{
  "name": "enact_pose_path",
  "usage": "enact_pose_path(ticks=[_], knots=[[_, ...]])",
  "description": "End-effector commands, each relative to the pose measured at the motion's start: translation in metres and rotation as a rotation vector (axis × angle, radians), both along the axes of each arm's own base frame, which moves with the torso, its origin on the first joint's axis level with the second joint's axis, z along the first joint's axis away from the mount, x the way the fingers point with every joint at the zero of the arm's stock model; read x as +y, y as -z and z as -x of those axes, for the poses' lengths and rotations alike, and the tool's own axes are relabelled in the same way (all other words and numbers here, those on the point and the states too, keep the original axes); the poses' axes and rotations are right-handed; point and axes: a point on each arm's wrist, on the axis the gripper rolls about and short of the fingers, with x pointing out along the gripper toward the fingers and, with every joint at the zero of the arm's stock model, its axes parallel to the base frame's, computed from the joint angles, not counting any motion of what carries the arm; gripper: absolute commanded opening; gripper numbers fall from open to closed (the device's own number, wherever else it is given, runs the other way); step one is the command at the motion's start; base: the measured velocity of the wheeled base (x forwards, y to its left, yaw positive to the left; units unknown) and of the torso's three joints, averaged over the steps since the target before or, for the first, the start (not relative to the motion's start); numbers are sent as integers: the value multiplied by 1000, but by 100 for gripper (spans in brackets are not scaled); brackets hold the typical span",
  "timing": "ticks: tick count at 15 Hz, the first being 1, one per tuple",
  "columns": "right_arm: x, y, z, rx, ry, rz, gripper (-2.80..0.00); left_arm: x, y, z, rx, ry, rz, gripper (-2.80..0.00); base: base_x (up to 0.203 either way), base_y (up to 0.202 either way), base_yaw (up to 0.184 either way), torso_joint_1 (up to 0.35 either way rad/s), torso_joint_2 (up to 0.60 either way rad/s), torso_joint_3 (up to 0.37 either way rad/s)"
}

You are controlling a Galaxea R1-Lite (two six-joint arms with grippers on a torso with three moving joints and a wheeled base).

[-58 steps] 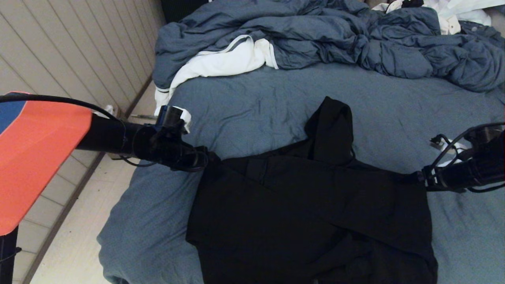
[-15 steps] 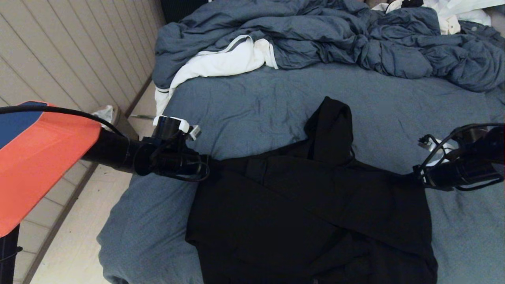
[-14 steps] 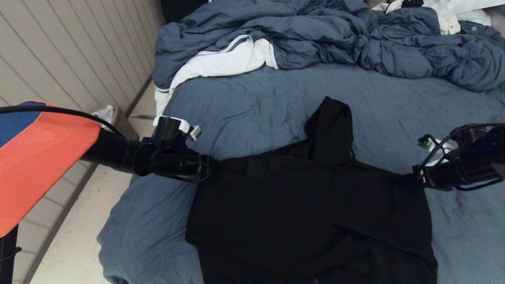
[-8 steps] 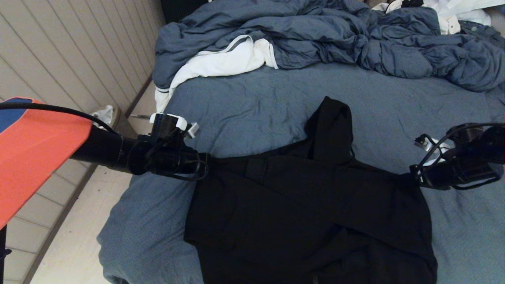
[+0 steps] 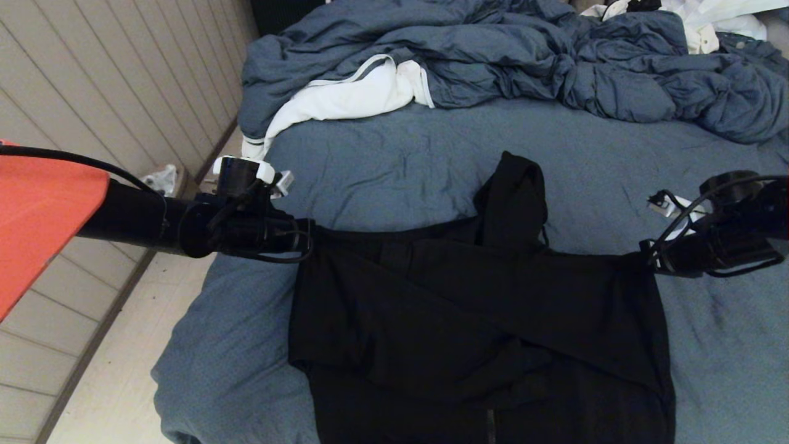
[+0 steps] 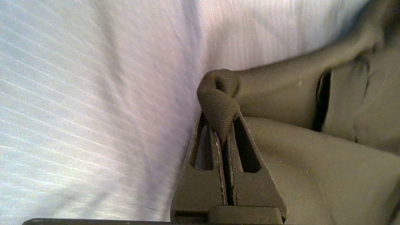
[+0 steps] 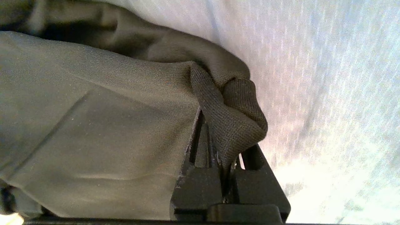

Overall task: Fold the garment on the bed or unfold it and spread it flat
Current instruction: Unfold the black sweatshirt

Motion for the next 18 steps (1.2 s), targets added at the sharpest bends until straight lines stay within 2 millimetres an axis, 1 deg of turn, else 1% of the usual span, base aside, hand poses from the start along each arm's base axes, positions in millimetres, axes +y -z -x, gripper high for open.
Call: enact_pose_path(ticks=[1, 5, 9, 11, 15, 18], knots=[[2, -10, -4, -38, -9, 13, -280, 6, -13, -3, -39, -17, 13, -280, 0, 0, 0, 0, 0, 0], [12, -24, -16, -88, -28, 18, -280, 12, -21, -14, -65, -47, 32, -280, 0, 0, 0, 0, 0, 0], [21, -42, -30, -146, -10, -6, -280, 11, -36, -26, -120, -87, 30, -280, 0, 0, 0, 0, 0, 0], [30, -49, -40, -174, -15, -12, -280, 17, -44, -32, -127, -108, 30, -280, 0, 0, 0, 0, 0, 0], [36, -56, -59, -211, 16, -21, -280, 24, -56, -46, -148, -136, 37, -280, 0, 0, 0, 0, 0, 0], [40, -59, -67, -242, 25, -3, -280, 31, -67, -54, -166, -154, 41, -280, 0, 0, 0, 0, 0, 0]])
